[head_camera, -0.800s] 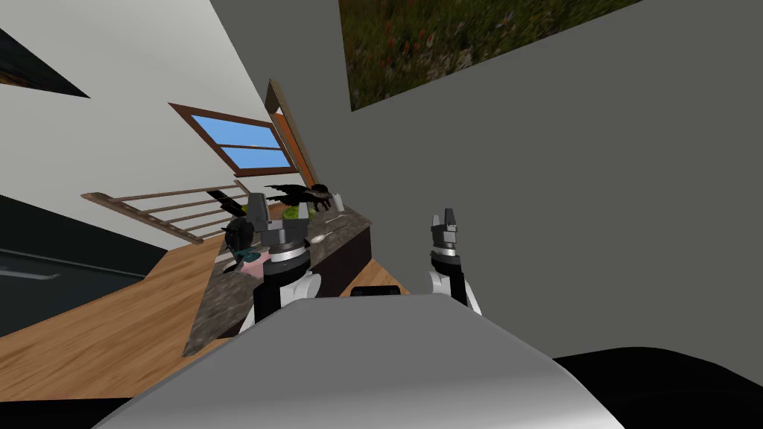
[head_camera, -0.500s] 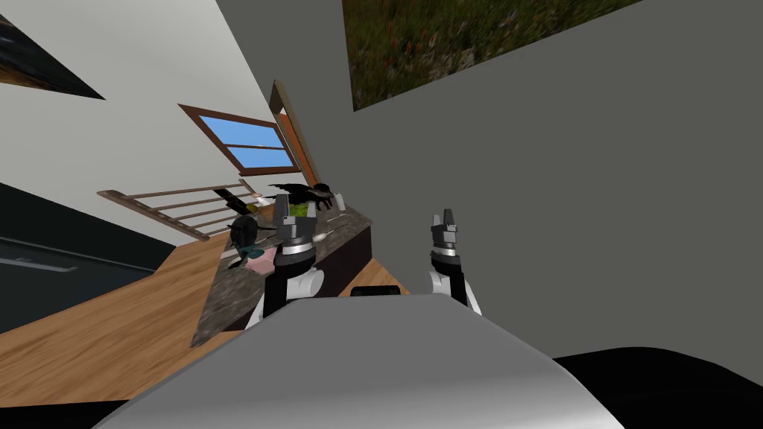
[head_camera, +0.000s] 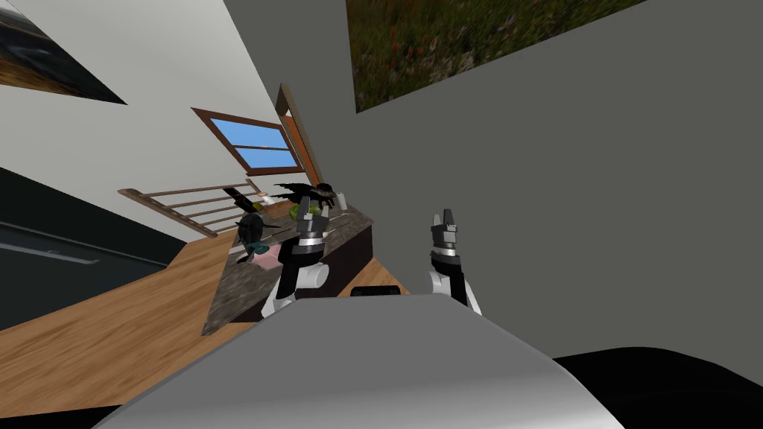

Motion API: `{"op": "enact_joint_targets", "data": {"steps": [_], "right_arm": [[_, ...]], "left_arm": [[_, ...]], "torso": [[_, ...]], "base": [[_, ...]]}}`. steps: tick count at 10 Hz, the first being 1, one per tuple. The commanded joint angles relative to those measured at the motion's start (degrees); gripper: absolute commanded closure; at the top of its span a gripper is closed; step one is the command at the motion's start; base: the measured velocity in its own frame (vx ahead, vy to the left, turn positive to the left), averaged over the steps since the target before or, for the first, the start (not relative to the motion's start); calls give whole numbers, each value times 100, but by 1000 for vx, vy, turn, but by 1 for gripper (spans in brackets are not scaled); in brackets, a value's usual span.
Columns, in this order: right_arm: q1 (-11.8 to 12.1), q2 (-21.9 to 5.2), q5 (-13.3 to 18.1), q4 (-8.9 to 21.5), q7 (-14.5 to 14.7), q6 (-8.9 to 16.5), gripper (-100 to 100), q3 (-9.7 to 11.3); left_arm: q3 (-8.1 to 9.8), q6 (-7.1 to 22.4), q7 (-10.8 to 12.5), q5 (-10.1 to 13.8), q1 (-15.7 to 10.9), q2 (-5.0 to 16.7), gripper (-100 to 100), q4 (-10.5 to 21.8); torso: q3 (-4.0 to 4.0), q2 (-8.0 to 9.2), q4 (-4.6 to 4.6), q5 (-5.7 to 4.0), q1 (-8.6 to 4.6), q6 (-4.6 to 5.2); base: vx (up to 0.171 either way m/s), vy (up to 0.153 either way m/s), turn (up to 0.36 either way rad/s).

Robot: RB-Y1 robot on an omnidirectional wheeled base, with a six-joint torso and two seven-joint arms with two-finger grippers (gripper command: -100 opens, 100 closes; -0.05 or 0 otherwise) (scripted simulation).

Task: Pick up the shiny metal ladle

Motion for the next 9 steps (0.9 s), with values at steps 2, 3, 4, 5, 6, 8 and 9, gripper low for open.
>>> {"op": "enact_joint_targets", "data": {"steps": [2, 3, 4, 5, 6, 8, 9], "right_arm": [[0, 0, 0, 0, 0, 0, 0, 0], [0, 0, 0, 0, 0, 0, 0, 0], [0, 0, 0, 0, 0, 0, 0, 0], [0, 0, 0, 0, 0, 0, 0, 0], [0, 0, 0, 0, 0, 0, 0, 0], [0, 0, 0, 0, 0, 0, 0, 0], [0, 0, 0, 0, 0, 0, 0, 0]], "left_arm": [[2, 323, 100, 94, -290, 67, -100, 266], [-6, 554, 193, 170, -526, 122, -100, 492], [-6, 586, 193, 170, -526, 122, -100, 492], [-9, 796, 294, 245, -775, 175, -100, 731], [-9, 861, 294, 245, -775, 175, -100, 731], [-7, 1146, 402, 316, -1035, 229, -100, 984], [0, 1353, 518, 385, -1268, 285, -100, 1228]], "torso": [[-1, -1, 0, 0, 0, 0], [-1, -1, 0, 0, 0, 0], [-1, -2, 0, 0, 1, 0], [-1, -1, 0, 0, 1, 0], [-1, -2, 0, 0, 2, 0], [-1, -2, 0, 1, 3, -1], [-1, -2, -1, 0, 2, 0]], "base": [[-8, 0, 29], [-7, 1, 39], [-6, 1, 21], [-6, 4, 40], [-4, 5, 19], [-4, 7, 29], [-2, 10, 25]]}}
